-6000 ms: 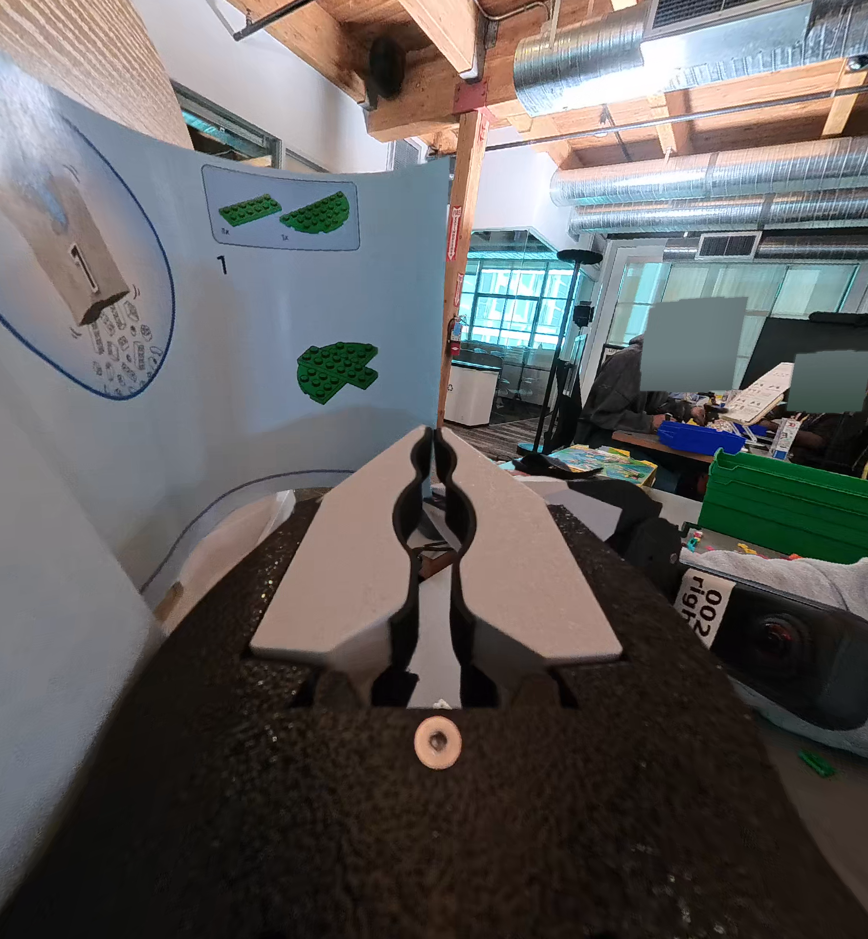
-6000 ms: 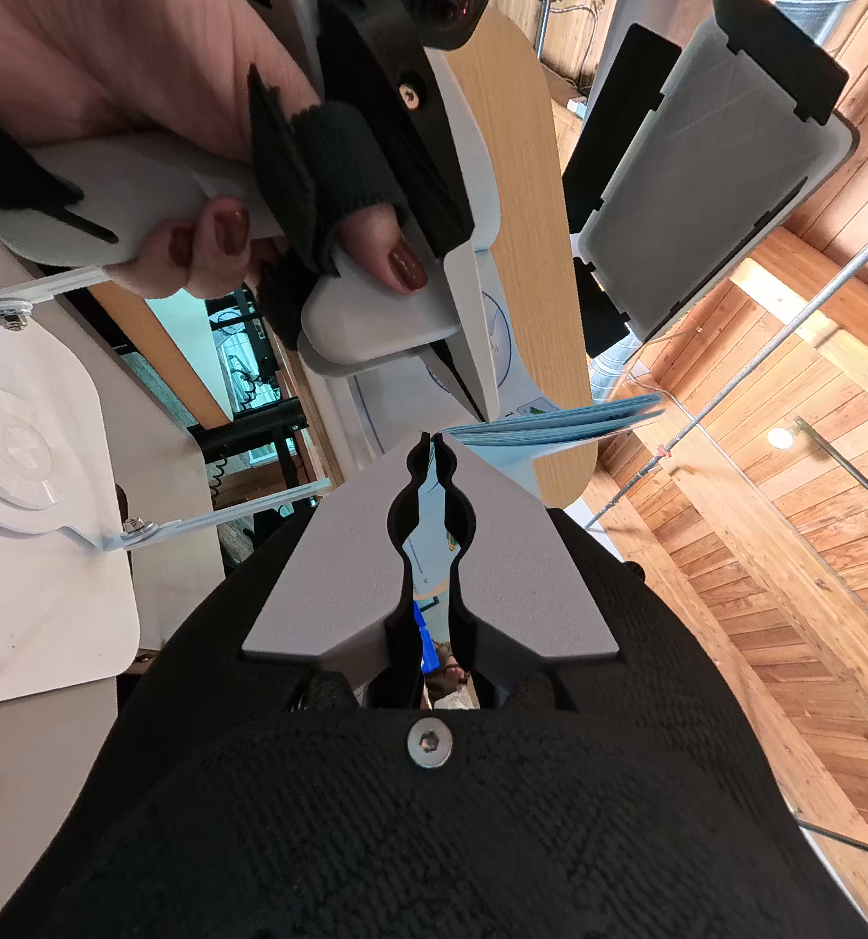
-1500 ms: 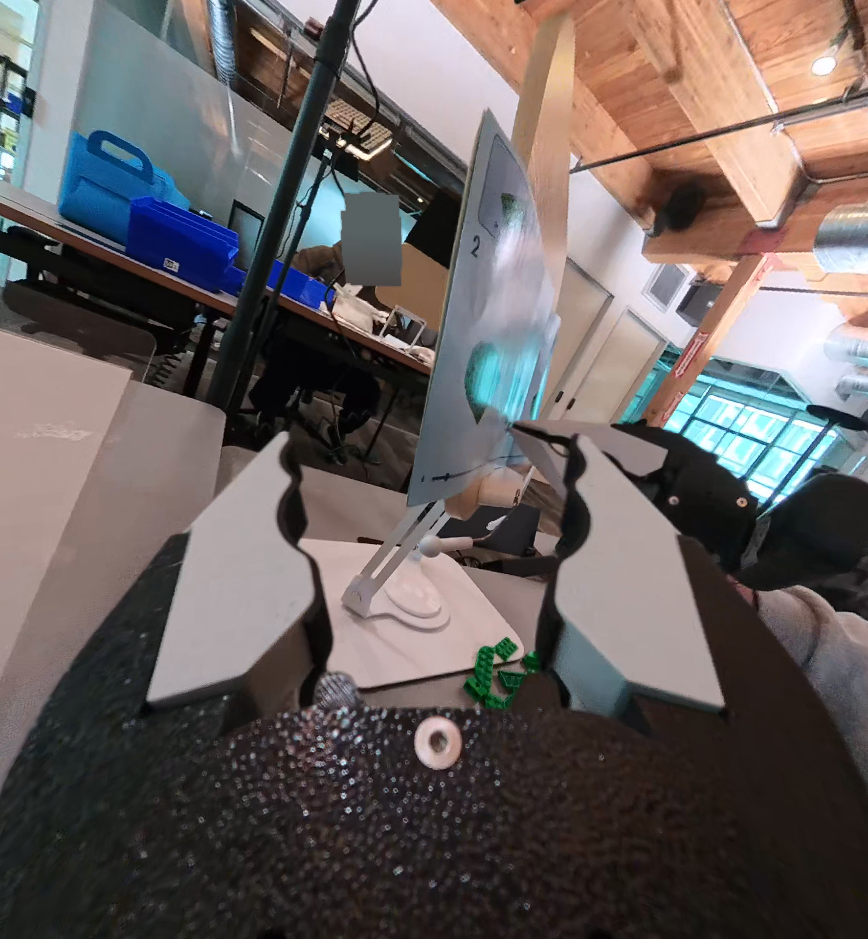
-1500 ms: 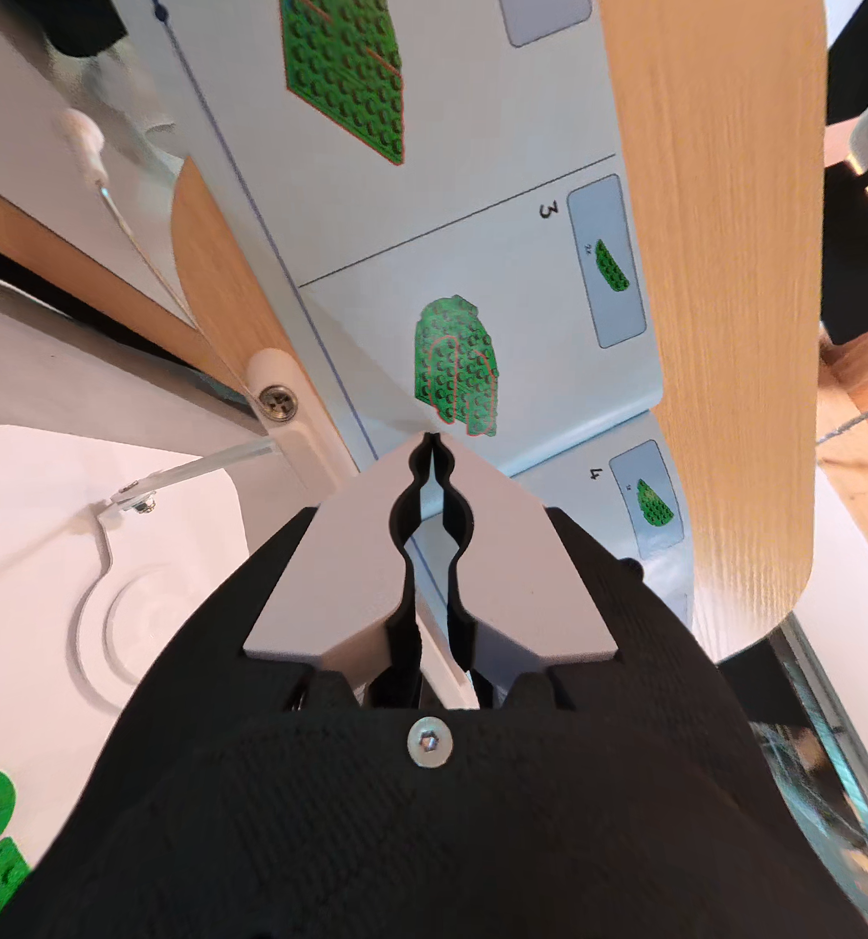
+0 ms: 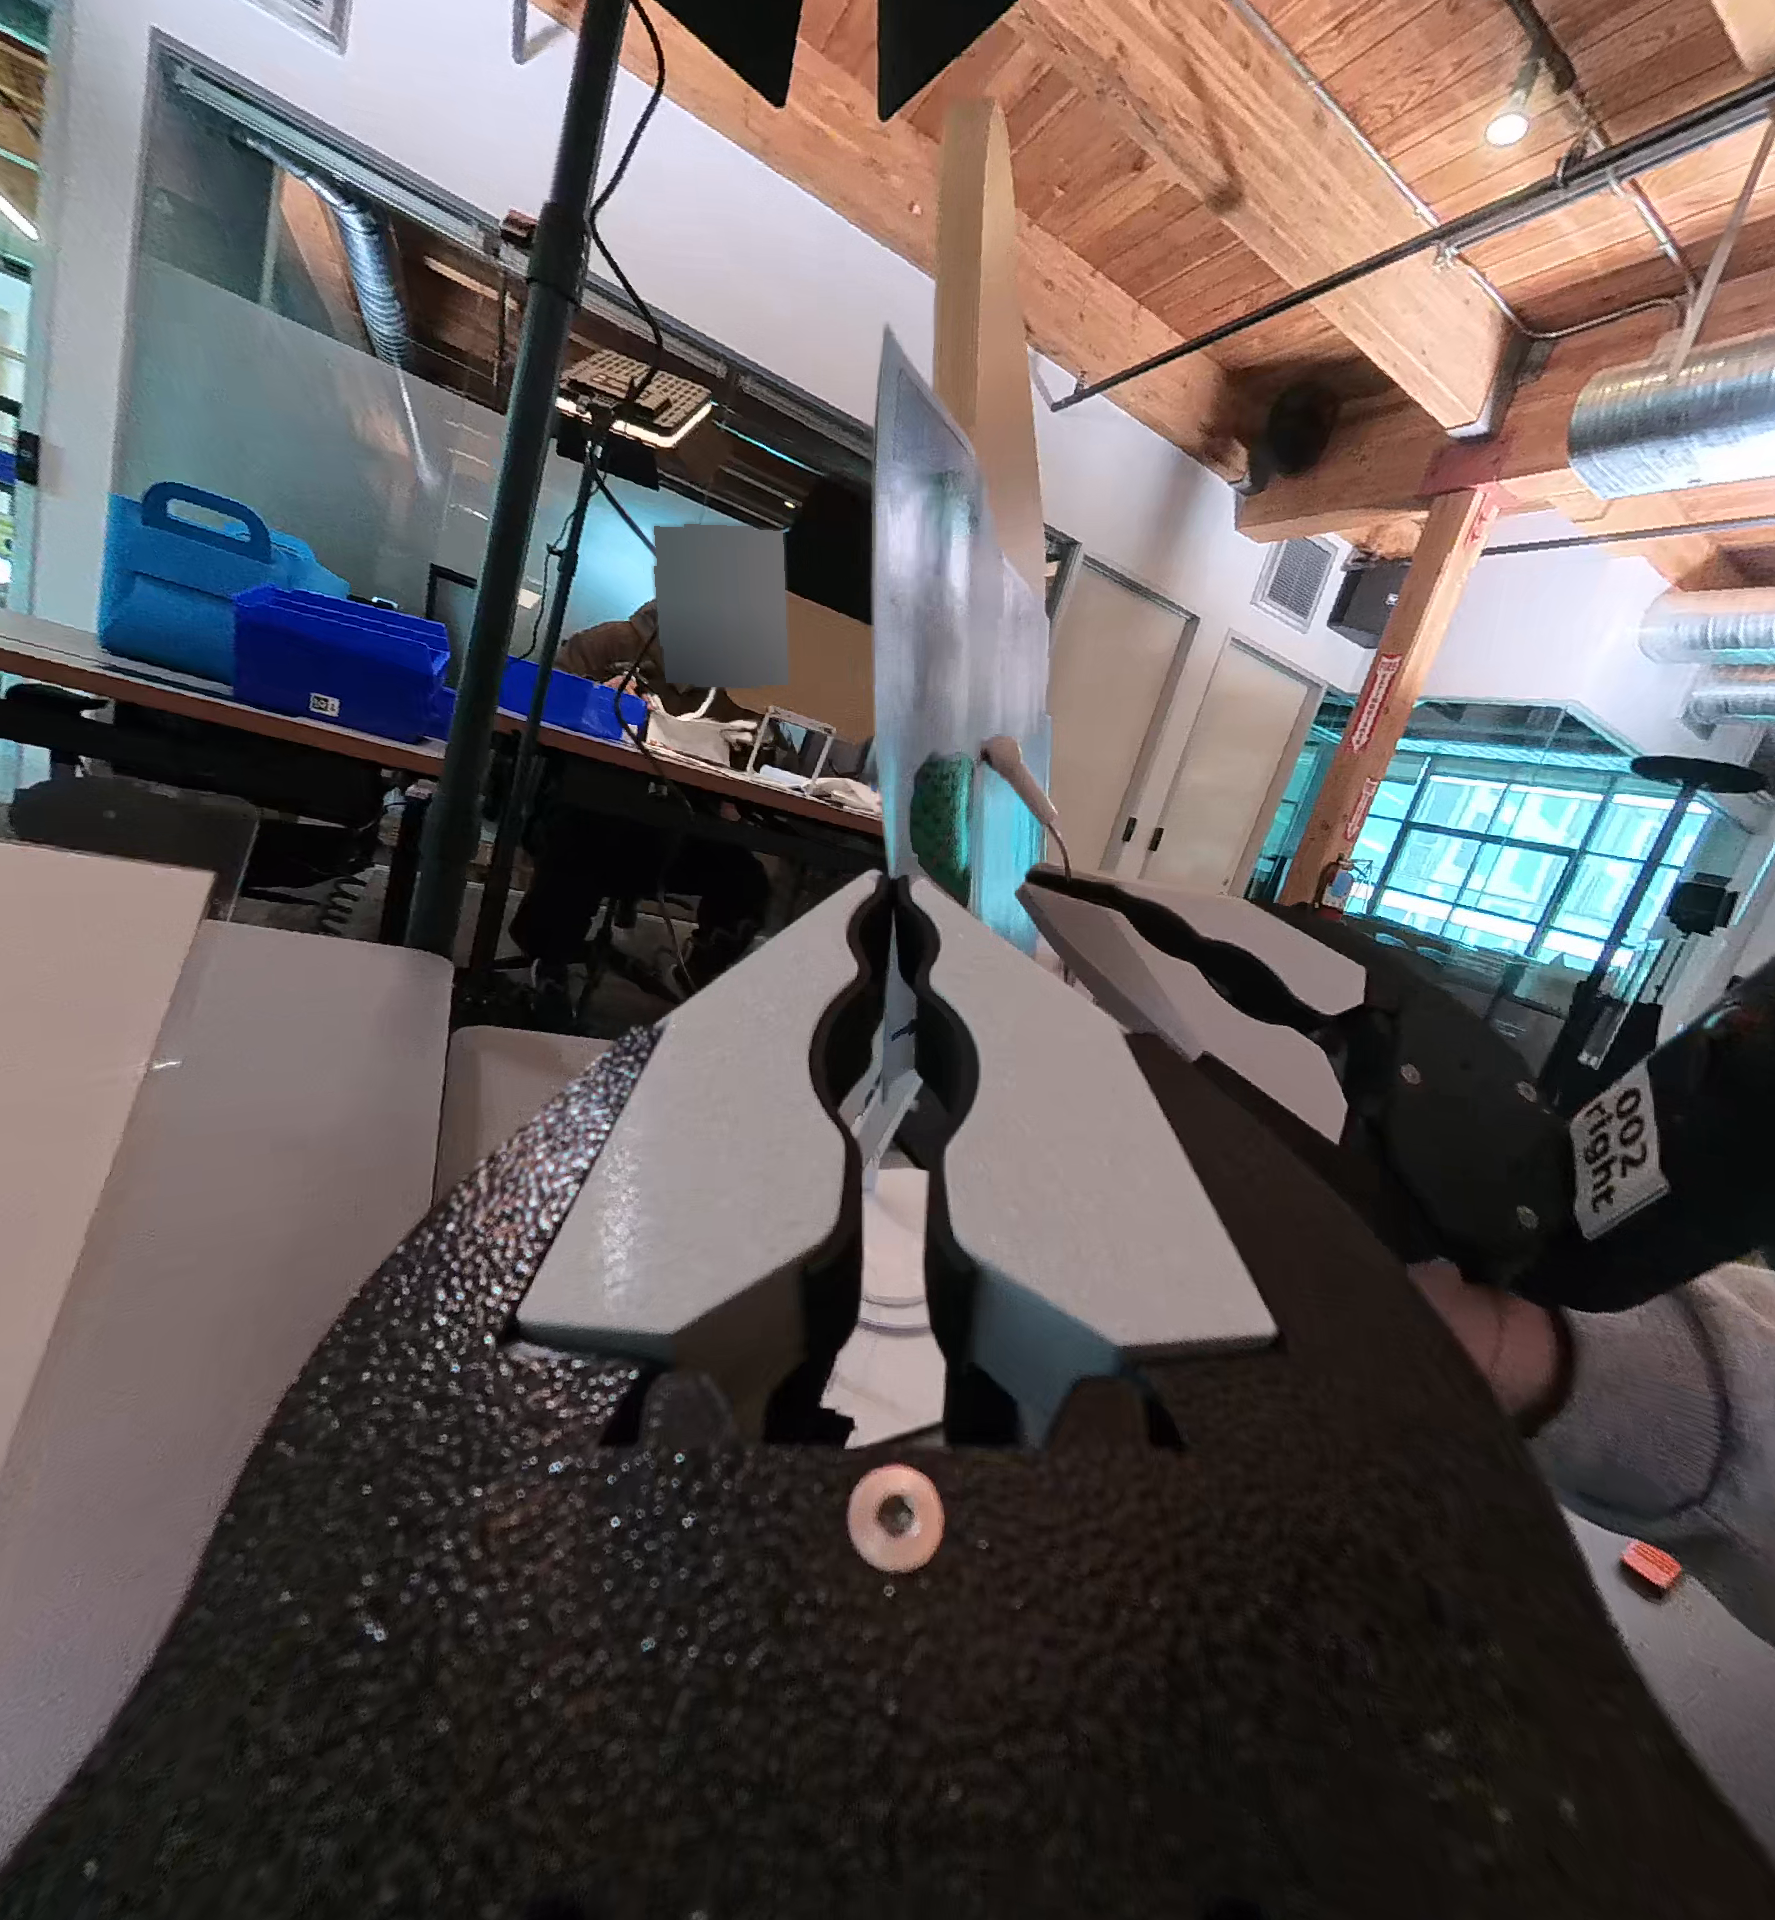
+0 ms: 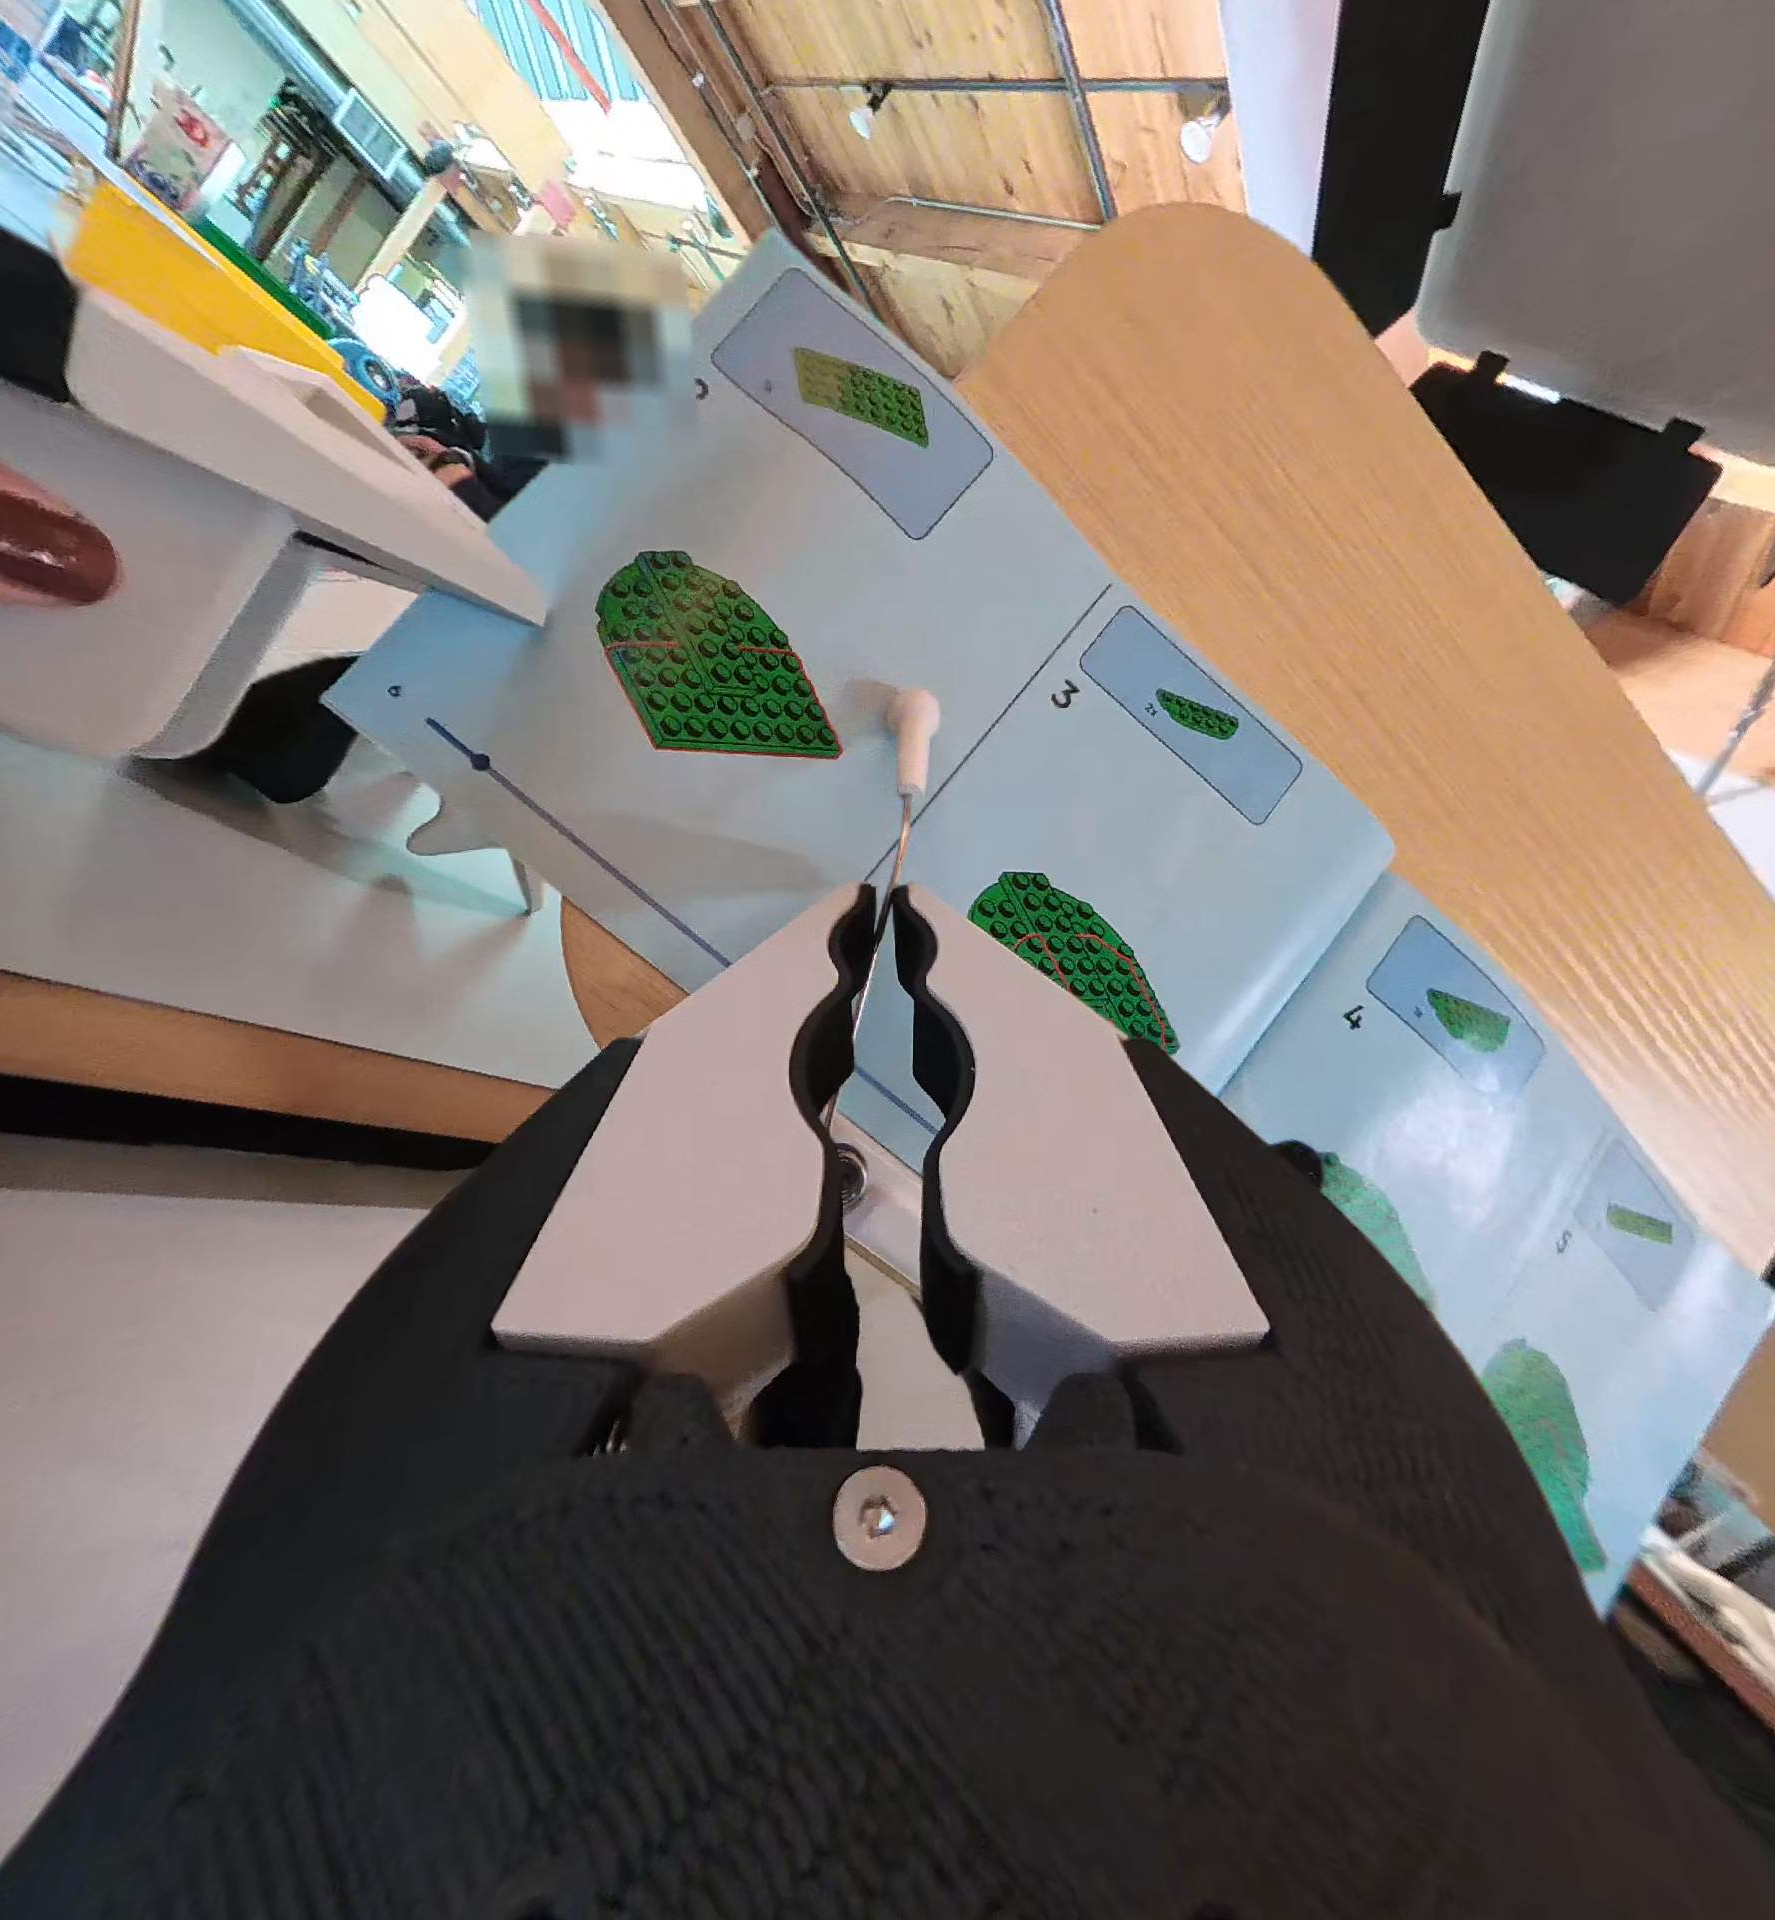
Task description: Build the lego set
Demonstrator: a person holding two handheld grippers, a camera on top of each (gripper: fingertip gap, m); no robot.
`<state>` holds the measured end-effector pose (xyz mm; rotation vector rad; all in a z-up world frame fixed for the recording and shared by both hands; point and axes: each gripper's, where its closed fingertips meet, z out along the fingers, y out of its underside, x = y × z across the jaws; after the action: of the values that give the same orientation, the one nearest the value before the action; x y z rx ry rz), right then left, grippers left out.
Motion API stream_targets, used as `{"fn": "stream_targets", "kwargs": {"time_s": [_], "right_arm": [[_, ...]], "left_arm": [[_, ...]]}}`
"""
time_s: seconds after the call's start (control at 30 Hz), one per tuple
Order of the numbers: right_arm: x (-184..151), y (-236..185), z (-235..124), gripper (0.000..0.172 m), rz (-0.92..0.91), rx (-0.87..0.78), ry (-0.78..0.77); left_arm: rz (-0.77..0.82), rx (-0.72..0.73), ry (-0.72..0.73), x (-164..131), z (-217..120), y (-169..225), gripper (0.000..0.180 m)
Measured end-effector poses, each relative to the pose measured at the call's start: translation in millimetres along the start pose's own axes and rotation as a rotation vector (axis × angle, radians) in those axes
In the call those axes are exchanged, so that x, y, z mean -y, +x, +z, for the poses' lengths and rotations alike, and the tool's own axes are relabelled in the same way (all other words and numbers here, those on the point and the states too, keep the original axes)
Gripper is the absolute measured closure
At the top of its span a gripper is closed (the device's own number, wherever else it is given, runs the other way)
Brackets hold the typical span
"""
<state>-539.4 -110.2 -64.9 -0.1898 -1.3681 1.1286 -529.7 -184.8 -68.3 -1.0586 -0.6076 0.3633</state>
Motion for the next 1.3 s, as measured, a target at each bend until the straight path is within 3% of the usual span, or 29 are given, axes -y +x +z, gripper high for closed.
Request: {"fn": "stream_targets", "kwargs": {"time_s": [0.1,0.17,0.23,0.37,0.53,0.6,0.77,0.87,1.03,1.2,1.3], "right_arm": [[1.9,2.7,-3.7,0.163,0.031,0.002,0.02],[2.4,9.7,-14.4,0.154,0.092,0.013,0.047],[-6.4,25.9,-28.2,0.149,0.194,0.0,0.047],[-57.0,77.6,-54.3,0.147,0.364,-0.111,-0.059],[-126.2,124.2,-84.8,0.143,0.805,-0.21,-0.209],[-141.8,130.2,-92.5,0.137,0.897,-0.223,-0.247],[-171.6,114.5,-97.0,0.13,0.674,-0.116,-0.431],[-179.5,116.8,-98.7,0.137,0.586,-0.089,-0.441],[-191.5,107.3,-93.7,0.136,0.508,0.011,-0.484],[-197.8,103.9,-84.2,0.135,0.561,0.042,-0.462],[-200.9,102.5,-79.7,0.137,0.57,0.043,-0.461]], "left_arm": [[0.009,0.028,0.045,7.8,-0.1,-0.5,0.173],[0.021,0.031,0.104,18.6,-0.2,4.1,0.137],[0.054,0.026,0.138,25.8,-0.4,9.4,0.124],[0.186,0.053,0.212,34.7,-2.1,19.0,0.128],[0.257,0.08,0.325,39.5,2.7,30.4,0.136],[0.252,0.092,0.32,33.7,12.4,33.8,0.135],[0.316,0.229,0.328,17.3,22.0,44.0,0.139],[0.378,0.36,0.325,10.2,18.2,50.1,0.144],[0.527,0.41,0.308,9.1,24.9,94.3,0.152],[0.718,0.285,0.218,-2.3,84.7,165.4,0.141],[0.653,0.251,-0.031,-37.9,142.9,151.2,0.14]]}}
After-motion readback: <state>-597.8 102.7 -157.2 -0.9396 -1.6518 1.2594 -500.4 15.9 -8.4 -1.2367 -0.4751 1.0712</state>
